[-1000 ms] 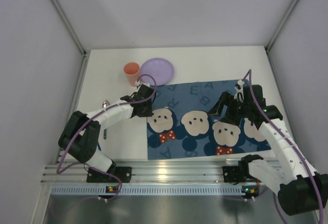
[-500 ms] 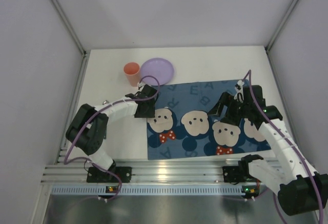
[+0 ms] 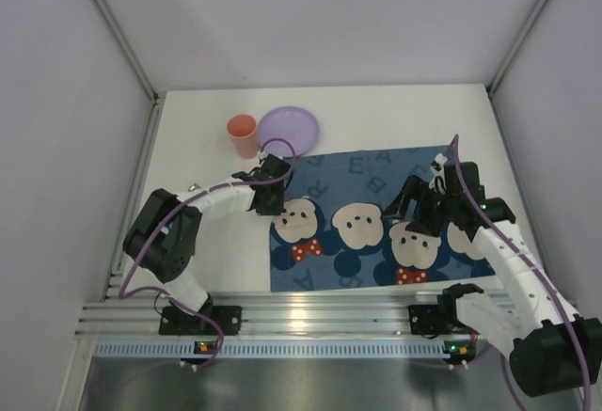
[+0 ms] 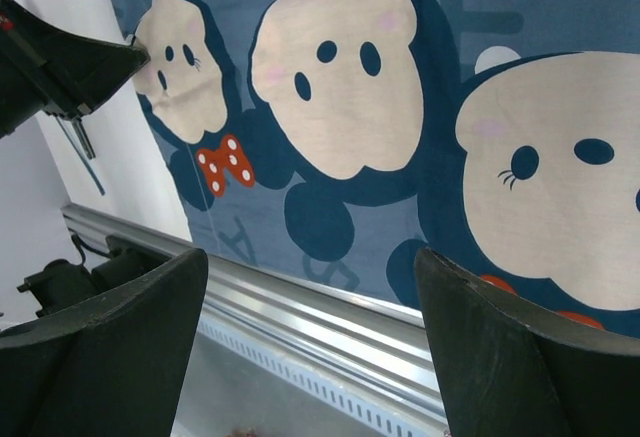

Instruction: Set the dinner table for one person

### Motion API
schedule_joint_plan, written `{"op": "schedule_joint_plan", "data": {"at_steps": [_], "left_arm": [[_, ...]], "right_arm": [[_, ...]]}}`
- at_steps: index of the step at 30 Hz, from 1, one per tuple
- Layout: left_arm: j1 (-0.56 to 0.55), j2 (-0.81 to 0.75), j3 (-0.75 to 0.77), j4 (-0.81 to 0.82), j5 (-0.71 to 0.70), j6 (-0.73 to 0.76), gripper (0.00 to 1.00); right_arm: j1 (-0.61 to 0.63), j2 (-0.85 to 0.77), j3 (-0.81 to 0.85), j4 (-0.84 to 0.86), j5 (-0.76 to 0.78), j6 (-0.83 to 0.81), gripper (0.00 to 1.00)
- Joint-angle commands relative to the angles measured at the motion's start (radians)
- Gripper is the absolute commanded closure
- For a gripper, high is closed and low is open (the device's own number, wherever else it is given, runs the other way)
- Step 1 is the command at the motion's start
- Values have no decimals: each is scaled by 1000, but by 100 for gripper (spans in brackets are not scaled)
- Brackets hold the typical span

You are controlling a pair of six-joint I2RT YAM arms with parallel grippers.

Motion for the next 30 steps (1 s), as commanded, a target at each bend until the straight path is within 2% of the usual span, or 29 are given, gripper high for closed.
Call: {"op": "schedule_joint_plan", "data": {"at_steps": [1, 16, 19, 23, 30], "left_arm": [[3, 37, -4, -22, -4, 14, 99], [182, -208, -107, -120, -42, 98, 100], [189, -224, -101, -125, -38, 117, 93], [195, -204, -69, -128, -57, 153, 90], [238, -97, 50, -149, -70, 195, 92]], "right_arm": [[-20, -25, -9, 29, 5, -7, 16], [-22, -17, -14, 58, -8, 1, 16], [-22, -11, -20, 72, -12, 6, 16], [-22, -6, -32, 84, -20, 12, 16], [-22, -6, -43, 88, -23, 12, 16]]}}
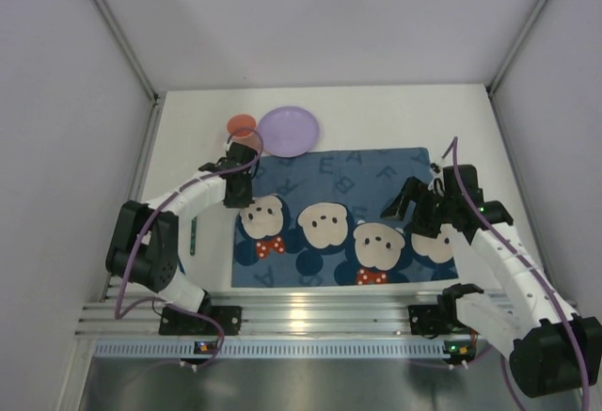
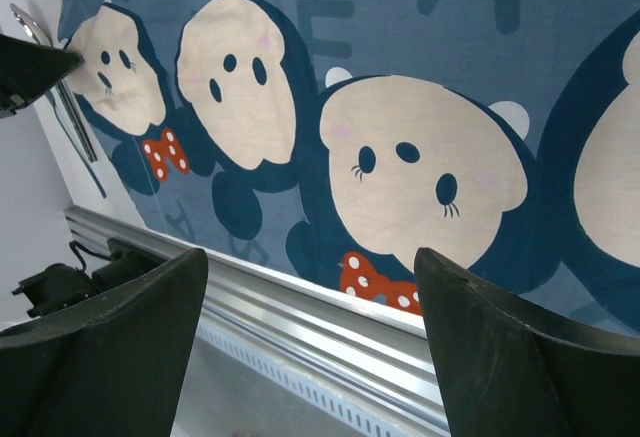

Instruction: Set the dinner table for one person

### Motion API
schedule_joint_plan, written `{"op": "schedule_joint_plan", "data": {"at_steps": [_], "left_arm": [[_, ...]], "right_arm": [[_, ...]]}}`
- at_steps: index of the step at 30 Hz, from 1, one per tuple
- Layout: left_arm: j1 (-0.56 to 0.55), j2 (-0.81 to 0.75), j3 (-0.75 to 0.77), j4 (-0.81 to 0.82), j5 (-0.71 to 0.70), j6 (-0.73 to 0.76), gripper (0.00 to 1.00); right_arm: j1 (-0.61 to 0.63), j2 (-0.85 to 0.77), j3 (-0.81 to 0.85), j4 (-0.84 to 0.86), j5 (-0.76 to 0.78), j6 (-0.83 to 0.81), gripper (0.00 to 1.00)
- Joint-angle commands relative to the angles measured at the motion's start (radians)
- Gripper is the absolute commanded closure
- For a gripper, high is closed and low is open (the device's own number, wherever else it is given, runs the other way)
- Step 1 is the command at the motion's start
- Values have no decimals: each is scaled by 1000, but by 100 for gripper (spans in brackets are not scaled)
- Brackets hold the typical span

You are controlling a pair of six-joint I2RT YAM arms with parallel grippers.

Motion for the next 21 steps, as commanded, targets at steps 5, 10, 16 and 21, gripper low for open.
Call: {"op": "schedule_joint_plan", "data": {"at_steps": [5, 10, 16, 21], "left_arm": [[46, 92, 118, -33, -12, 43, 90], [46, 53, 101, -41, 29, 19, 56], [46, -109, 96, -90, -32, 0, 23], [58, -177, 224, -104, -142, 31, 8]], "right_arm": [[-21, -9, -4, 35, -14, -9, 16], [-26, -3, -2, 27, -12, -24, 16], [-30, 19, 12, 21, -9, -41, 15], [-30, 56, 24, 27, -12, -56, 14]]}}
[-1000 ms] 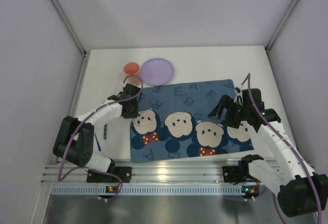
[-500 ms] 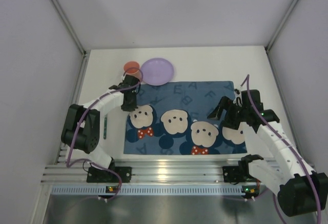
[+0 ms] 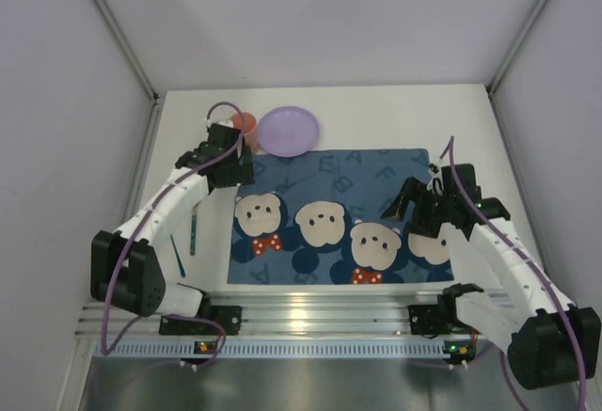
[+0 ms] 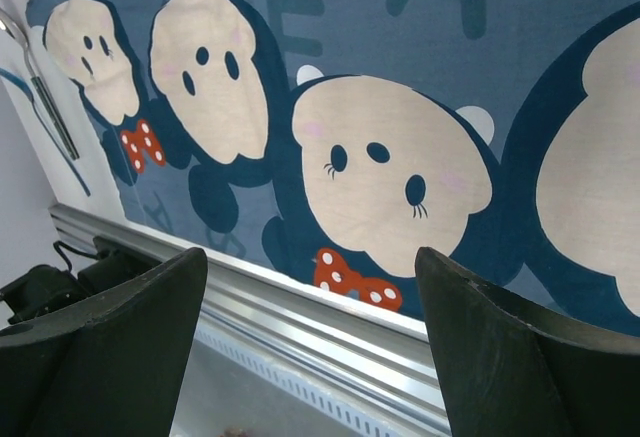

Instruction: Set the dinner table for one person

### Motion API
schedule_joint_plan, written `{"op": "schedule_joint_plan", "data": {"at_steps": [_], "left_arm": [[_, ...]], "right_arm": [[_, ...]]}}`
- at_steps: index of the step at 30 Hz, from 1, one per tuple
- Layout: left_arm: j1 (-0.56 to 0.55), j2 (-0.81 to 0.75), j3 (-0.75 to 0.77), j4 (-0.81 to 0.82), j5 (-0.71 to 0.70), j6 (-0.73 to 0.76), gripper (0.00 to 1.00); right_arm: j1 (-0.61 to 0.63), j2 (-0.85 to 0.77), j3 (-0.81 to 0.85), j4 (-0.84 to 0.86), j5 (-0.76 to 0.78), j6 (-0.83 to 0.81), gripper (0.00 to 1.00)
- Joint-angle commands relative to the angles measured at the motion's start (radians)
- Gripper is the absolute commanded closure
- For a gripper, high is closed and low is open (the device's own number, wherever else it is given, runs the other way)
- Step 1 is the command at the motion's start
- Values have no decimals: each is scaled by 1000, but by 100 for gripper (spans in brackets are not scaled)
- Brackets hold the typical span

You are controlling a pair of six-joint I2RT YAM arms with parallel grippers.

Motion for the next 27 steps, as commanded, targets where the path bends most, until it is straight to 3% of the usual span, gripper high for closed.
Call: {"op": "schedule_joint_plan", "data": {"at_steps": [1, 6, 14, 20, 24, 27], "left_arm": [[17, -47, 116, 9, -96, 25, 5], [46, 17, 260, 49, -88, 17, 3], [130, 291, 515, 58, -51, -35, 3], [164, 448, 610, 56, -33, -45, 6], [181, 522, 652, 56, -10, -48, 13], [198, 559, 691, 46, 25, -52, 37]], "right_arm": [[-17, 31, 27, 27, -17, -28, 14], [-16, 83, 50, 47, -27, -31, 14], [-19, 115, 51, 47, -17, -53, 15], [-39, 146, 81, 47, -6, -74, 15], [-57, 180, 99, 46, -6, -86, 15], [-70, 204, 111, 46, -6, -99, 15]]}}
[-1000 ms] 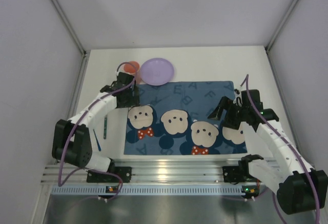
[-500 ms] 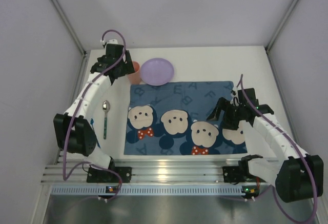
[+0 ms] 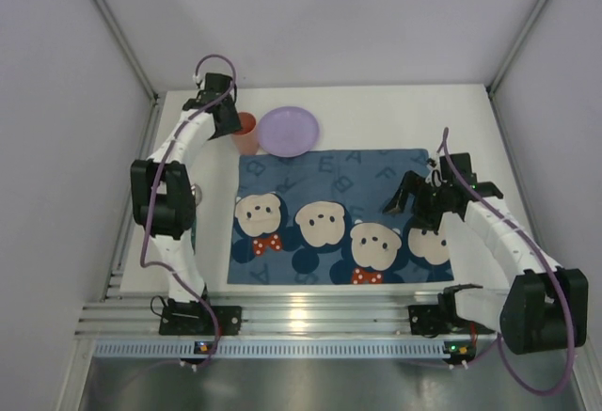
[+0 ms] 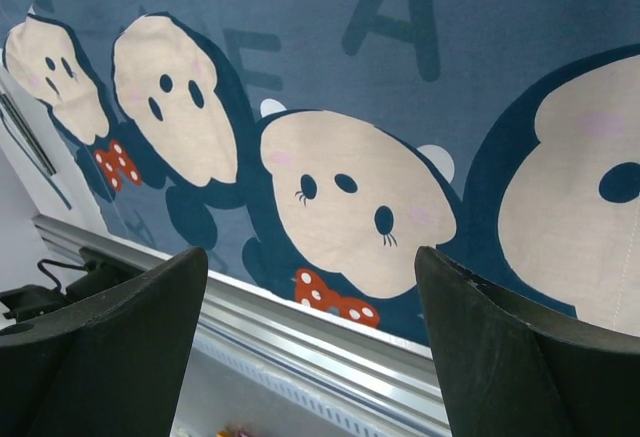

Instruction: Set the dinner table for one person

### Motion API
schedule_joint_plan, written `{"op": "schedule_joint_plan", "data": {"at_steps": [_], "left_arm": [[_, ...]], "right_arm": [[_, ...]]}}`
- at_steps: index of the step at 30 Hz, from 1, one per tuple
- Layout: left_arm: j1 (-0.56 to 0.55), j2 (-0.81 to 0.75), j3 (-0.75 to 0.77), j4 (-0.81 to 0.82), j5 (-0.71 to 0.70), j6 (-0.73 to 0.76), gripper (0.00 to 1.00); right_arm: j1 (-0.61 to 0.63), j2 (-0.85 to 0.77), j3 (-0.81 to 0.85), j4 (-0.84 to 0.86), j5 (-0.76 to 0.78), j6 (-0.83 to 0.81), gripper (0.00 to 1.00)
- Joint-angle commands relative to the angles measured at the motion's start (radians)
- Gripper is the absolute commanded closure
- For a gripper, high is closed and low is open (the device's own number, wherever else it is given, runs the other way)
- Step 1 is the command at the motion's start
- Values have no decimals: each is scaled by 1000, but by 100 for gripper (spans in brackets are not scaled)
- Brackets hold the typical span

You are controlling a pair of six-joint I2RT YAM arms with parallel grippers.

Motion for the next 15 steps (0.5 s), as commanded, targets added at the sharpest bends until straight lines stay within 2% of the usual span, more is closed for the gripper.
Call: {"op": "schedule_joint_plan", "data": {"at_steps": [1, 3, 4, 7, 8, 13, 15], "left_arm": [[24, 33, 80, 10, 46, -8, 50], [32, 47, 111, 10, 71, -8, 65], [32, 56, 130, 12, 74, -2, 77], [32, 68, 170, 7, 104, 10, 92], [32, 78, 207, -1, 111, 10, 100], [13, 24, 302, -30, 137, 13, 100], [-5, -26, 318, -36, 134, 26, 100]], "right_arm": [[-26, 23, 55, 33, 4, -34, 15], [-32, 35, 59, 33, 4, -37, 16], [-33, 40, 61, 33, 3, -40, 16], [-38, 54, 61, 38, 4, -42, 16], [-36, 55, 63, 35, 4, -42, 16], [-38, 31, 133, 14, 10, -31, 16], [-35, 23, 208, -6, 21, -25, 16]]}}
